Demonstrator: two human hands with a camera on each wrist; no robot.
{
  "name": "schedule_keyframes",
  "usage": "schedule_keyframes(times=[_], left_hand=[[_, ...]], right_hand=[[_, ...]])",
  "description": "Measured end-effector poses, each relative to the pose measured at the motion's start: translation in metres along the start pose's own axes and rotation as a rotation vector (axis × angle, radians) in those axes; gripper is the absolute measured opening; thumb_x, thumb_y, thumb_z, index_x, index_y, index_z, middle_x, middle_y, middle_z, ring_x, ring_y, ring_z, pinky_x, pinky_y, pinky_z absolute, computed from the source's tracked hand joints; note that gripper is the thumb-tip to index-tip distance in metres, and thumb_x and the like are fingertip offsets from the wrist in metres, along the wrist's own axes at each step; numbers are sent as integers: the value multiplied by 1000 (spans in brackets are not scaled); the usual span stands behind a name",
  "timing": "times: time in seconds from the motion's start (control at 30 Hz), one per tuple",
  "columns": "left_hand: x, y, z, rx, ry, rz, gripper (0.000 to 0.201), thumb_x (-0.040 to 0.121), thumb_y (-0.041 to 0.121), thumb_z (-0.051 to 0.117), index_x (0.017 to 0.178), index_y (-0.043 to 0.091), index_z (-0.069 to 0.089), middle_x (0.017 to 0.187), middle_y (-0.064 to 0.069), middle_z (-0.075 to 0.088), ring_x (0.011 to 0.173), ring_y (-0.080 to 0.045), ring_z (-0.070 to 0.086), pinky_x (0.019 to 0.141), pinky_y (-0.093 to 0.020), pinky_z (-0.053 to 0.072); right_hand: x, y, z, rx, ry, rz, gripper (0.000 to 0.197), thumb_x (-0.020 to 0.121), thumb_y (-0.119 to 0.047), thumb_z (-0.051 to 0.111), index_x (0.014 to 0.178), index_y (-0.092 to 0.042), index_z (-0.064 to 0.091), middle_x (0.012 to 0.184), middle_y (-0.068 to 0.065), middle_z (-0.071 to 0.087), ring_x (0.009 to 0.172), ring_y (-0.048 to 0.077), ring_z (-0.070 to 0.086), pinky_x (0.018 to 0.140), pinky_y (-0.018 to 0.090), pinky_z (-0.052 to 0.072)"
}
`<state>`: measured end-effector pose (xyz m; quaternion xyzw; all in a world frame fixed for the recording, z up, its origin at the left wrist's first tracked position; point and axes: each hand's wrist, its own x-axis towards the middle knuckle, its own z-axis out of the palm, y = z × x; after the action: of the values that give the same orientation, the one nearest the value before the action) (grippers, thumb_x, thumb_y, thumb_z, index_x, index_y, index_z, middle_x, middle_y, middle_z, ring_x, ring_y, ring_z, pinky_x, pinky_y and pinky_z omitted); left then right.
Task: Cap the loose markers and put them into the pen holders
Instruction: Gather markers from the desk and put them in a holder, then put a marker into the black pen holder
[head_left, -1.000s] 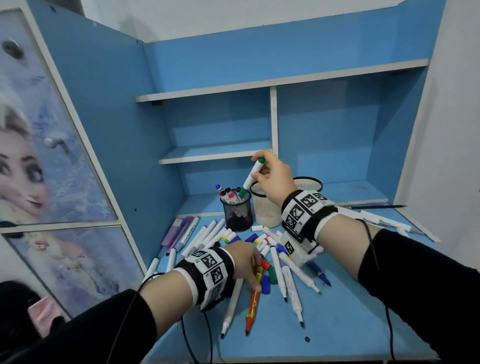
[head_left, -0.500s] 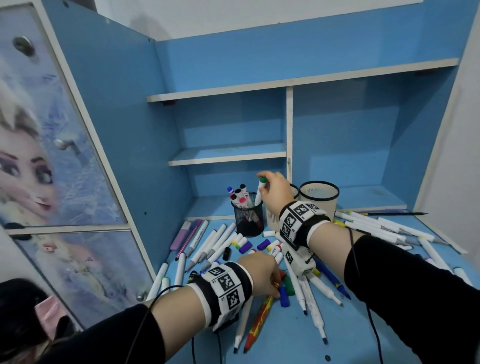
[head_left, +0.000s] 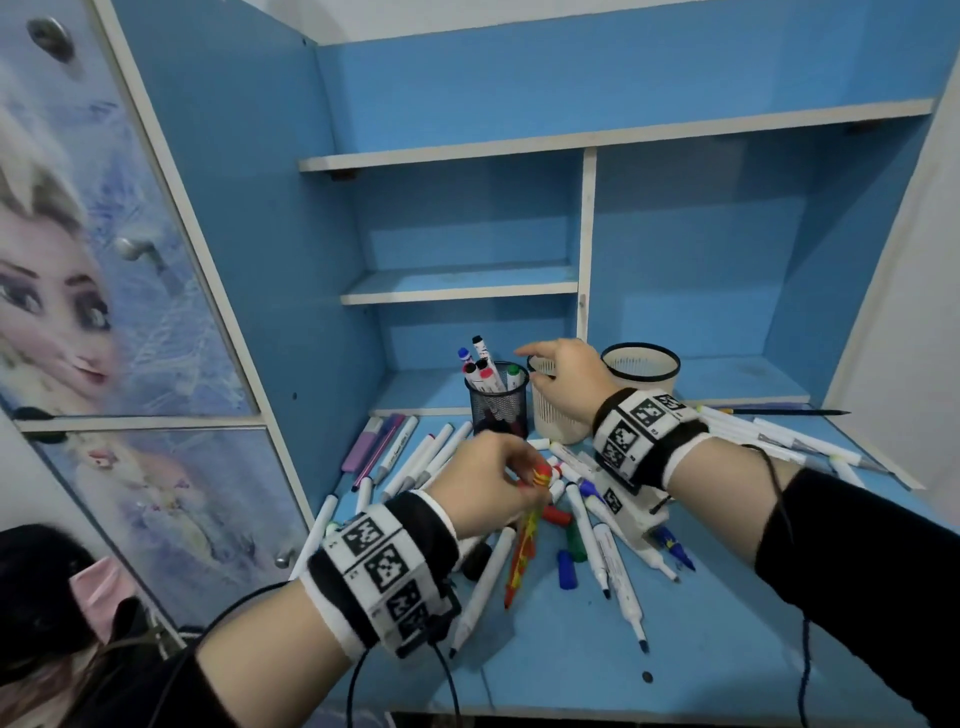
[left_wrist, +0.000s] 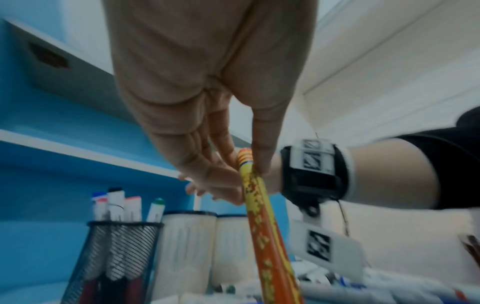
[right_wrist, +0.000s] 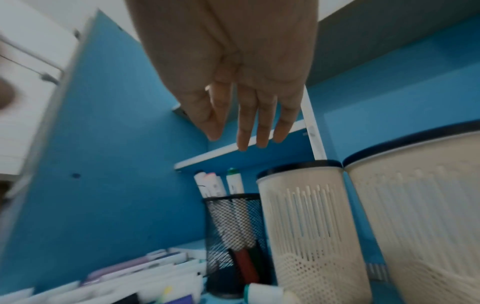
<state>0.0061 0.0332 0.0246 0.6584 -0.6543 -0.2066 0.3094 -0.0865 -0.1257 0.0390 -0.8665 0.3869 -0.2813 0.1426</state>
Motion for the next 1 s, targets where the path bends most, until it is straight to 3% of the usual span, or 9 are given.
schedule_keyframes(times=[0.1,0.17,0.23,0.4,0.5,0.6,0.7,0.8,1.0], left_hand=[[-10,-3,-17,-261,165,-53,16,76,13,75,84,22,65,80,0,66,65,-12,59,66,-29,53],[-18,-3,-23,-415,277,-89,17,78,5,73,83,20,65,80,-5,66,61,-14,60,62,-34,53],[-27,-5,-29,-532,404,-105,16,79,1,71,87,14,66,81,-8,67,69,-20,63,71,-40,55],[-52,-19,-41,-754,653,-98,18,79,-1,69,89,14,66,90,-15,70,86,-25,66,83,-32,54],[-67,-22,-43,-843,756,-80,16,80,-2,66,89,11,65,78,-3,72,77,-16,68,75,-23,57],[-79,-19,-40,-938,814,-71,13,84,-4,61,88,9,61,63,7,71,68,-6,68,67,-15,55],[-85,-17,-37,-1030,848,-99,12,84,-3,62,89,8,62,64,8,70,76,-13,67,70,-16,55],[-90,-8,-35,-1090,833,-80,12,85,-4,60,90,7,60,65,6,71,75,-11,69,74,-19,56],[-93,4,-36,-1139,800,-42,12,87,-4,57,93,6,58,64,4,71,72,-7,70,73,-17,56]], right_hand=[[-30,-4,-12,25,-120,-45,32,92,-11,54,119,-23,64,127,-1,61,122,16,51,100,24,35],[-51,-3,-18,-54,-294,-66,31,92,-13,53,119,-25,64,129,-3,59,120,15,52,97,23,36],[-70,2,-22,-193,-476,-145,31,92,-17,54,120,-26,63,132,-2,56,120,15,51,98,25,36],[-103,23,-20,-428,-778,-271,27,91,-22,54,113,-31,67,126,-4,57,117,15,48,102,35,40],[-108,33,-19,-475,-794,-241,27,90,-24,53,110,-35,68,122,-6,58,115,17,49,98,38,43],[-106,30,-21,-481,-749,-251,29,91,-22,52,116,-31,64,126,-4,57,116,17,49,101,36,41],[-101,19,-15,-398,-723,-239,34,91,-21,54,125,-27,58,129,-1,56,117,18,50,102,35,40],[-96,12,-3,-433,-782,-240,41,88,-19,57,128,-26,55,129,1,56,115,19,52,99,33,43],[-83,7,11,-470,-841,-236,33,86,-17,62,119,-20,60,120,1,60,105,18,55,83,22,40]])
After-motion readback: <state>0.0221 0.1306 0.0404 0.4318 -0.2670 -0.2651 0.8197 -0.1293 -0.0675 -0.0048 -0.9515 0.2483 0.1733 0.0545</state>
